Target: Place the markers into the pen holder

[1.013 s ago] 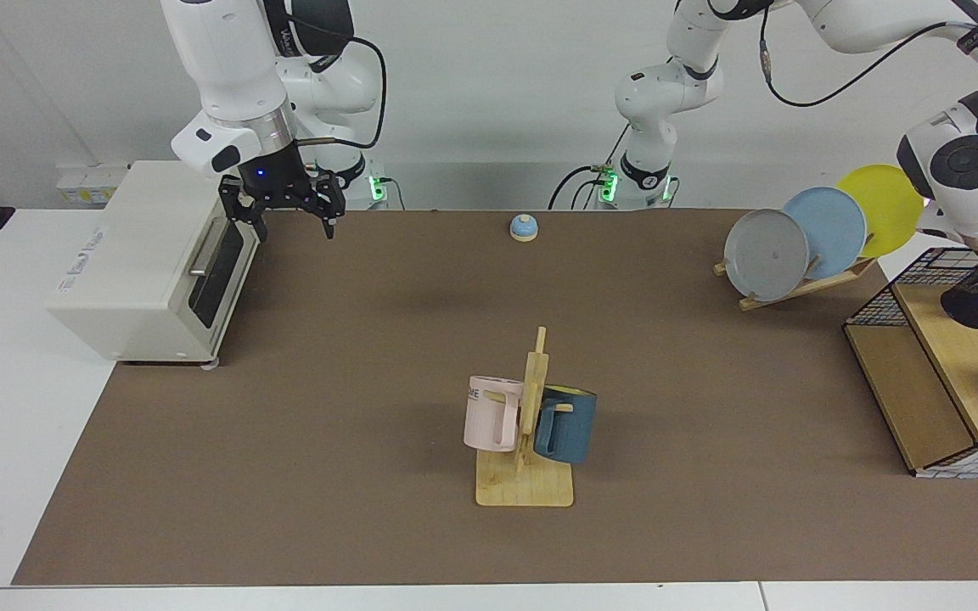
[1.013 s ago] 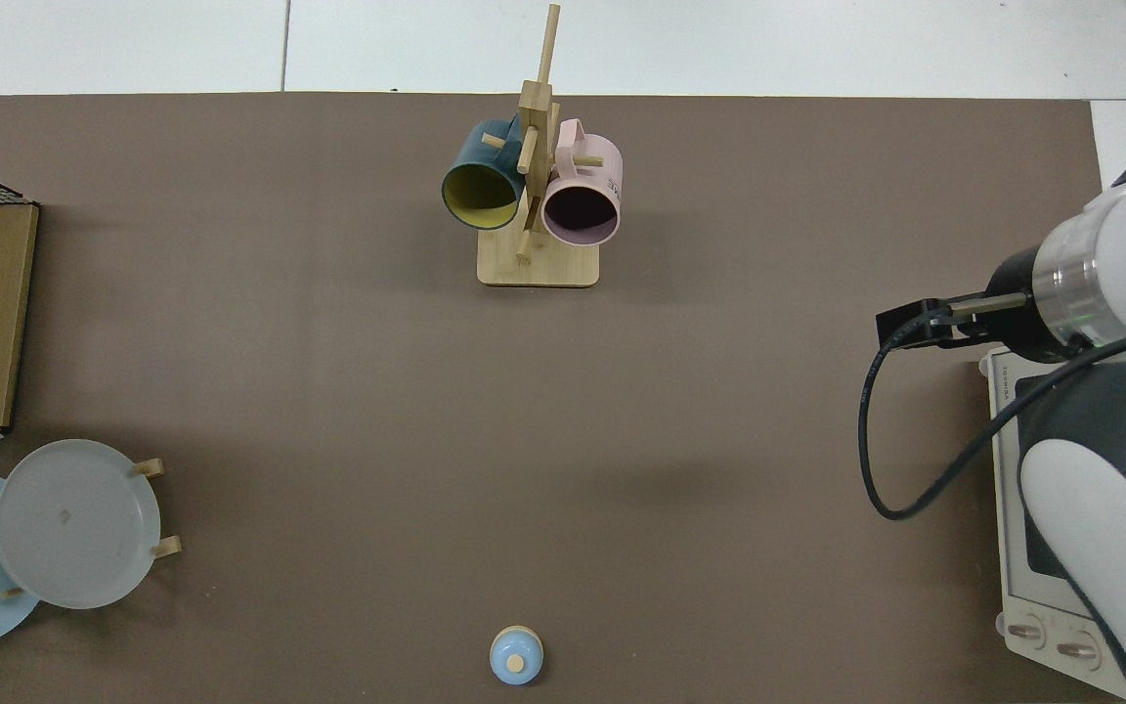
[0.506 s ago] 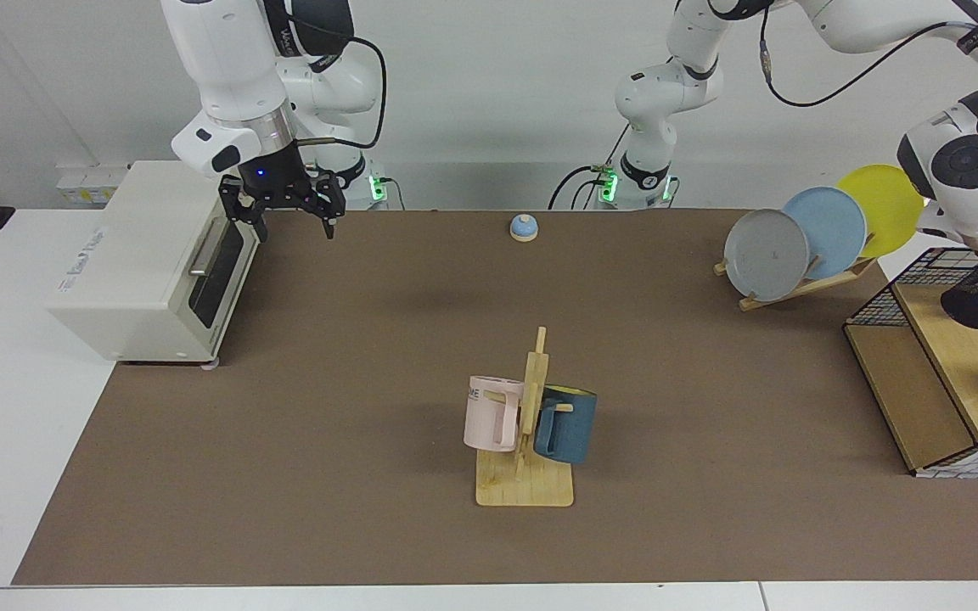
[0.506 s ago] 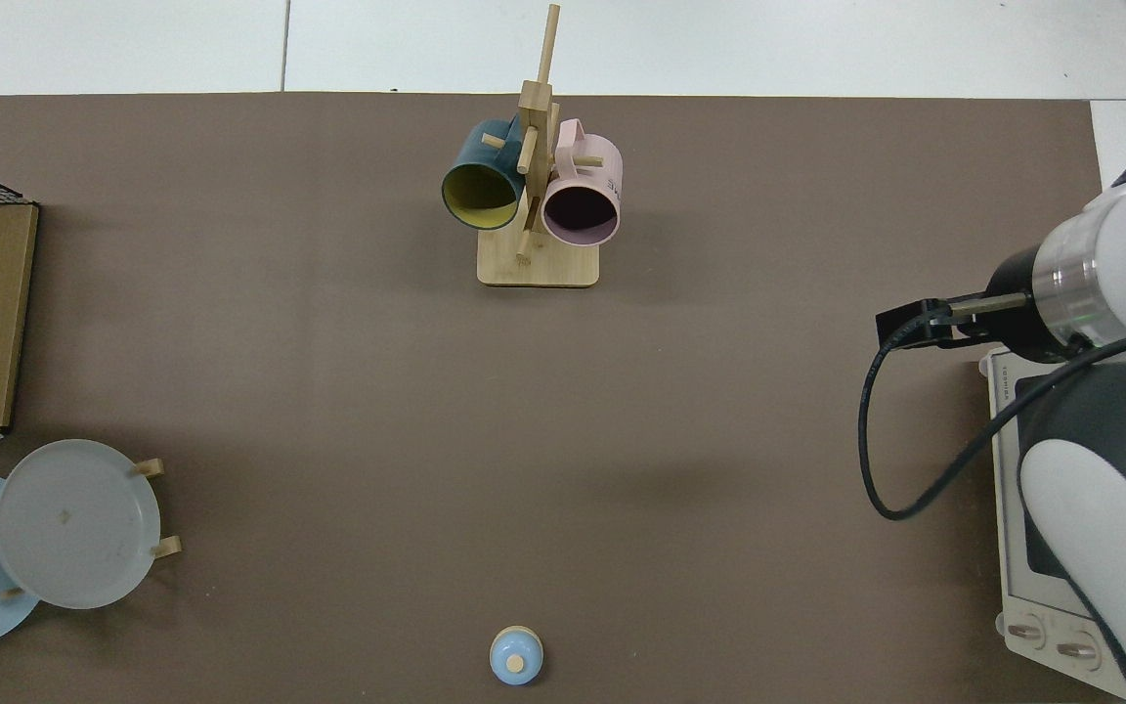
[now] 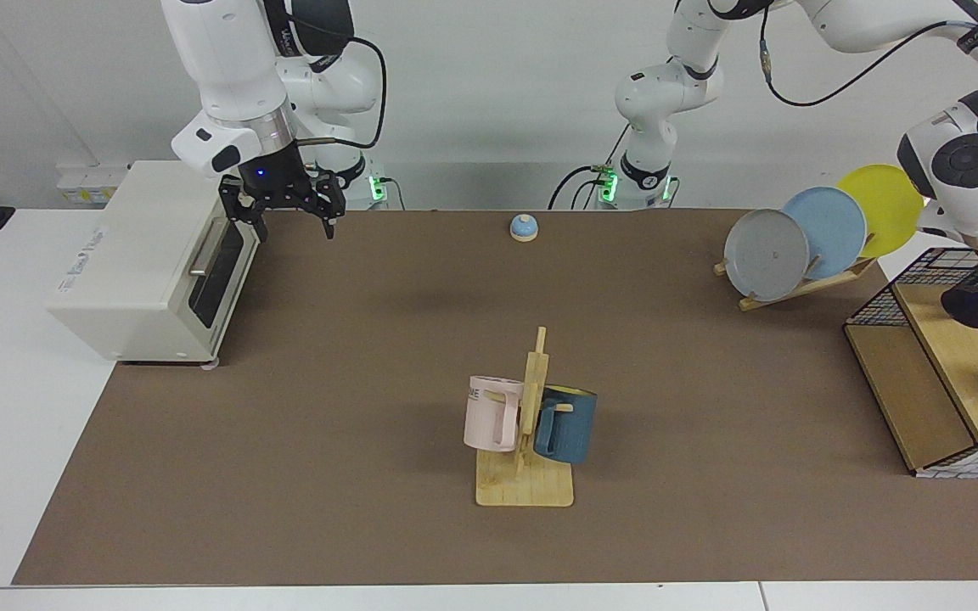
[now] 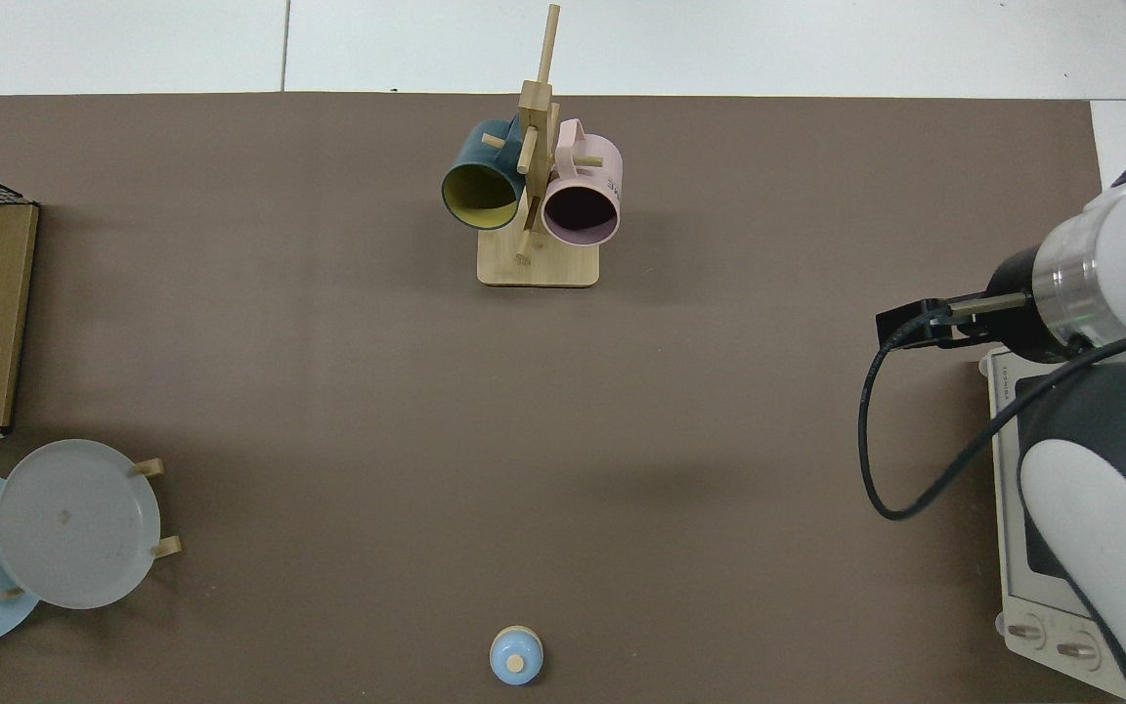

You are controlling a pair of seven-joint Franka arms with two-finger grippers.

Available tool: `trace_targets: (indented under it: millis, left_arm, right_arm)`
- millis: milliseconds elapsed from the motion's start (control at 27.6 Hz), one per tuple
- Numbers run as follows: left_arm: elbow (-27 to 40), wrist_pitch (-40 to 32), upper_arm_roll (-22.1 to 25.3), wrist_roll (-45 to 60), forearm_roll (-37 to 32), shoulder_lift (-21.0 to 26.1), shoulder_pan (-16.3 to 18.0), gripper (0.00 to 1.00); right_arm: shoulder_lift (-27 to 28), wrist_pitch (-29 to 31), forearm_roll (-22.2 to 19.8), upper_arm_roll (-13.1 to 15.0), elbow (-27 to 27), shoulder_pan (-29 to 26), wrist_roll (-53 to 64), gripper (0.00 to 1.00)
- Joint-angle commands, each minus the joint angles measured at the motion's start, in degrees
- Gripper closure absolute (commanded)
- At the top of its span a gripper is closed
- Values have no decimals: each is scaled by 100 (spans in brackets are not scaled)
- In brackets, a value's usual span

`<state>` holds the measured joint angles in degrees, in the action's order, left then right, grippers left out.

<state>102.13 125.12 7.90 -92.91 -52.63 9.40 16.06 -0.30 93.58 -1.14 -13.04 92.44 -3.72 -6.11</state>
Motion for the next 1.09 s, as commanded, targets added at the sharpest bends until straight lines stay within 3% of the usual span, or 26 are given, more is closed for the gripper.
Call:
trace_targets:
  millis: [0, 145, 326, 615, 687, 1049]
  left_arm:
    - [-149, -444, -16, -421, 297, -255, -94, 50]
    - [-561, -856, -34, -491, 937, -272, -217, 49]
    - [-1273, -1770, -16, -588, 1554, -255, -735, 39]
    - [-1573, -2605, 132, -316, 2906, -492, -1219, 13]
    - [-1573, -2799, 290, -115, 3170, -527, -1368, 0]
    - [-1573, -3730, 564, 2617, 4234, -879, -2124, 0]
  right_arm:
    - [4, -77, 61, -58, -59, -94, 119, 0]
    - [4, -77, 61, -58, -59, -94, 119, 0]
    - [4, -77, 61, -58, -59, -94, 119, 0]
    - [4, -77, 61, -50, -59, -94, 119, 0]
    - [4, -77, 61, -58, -59, -94, 119, 0]
    - [4, -77, 61, -50, -59, -94, 119, 0]
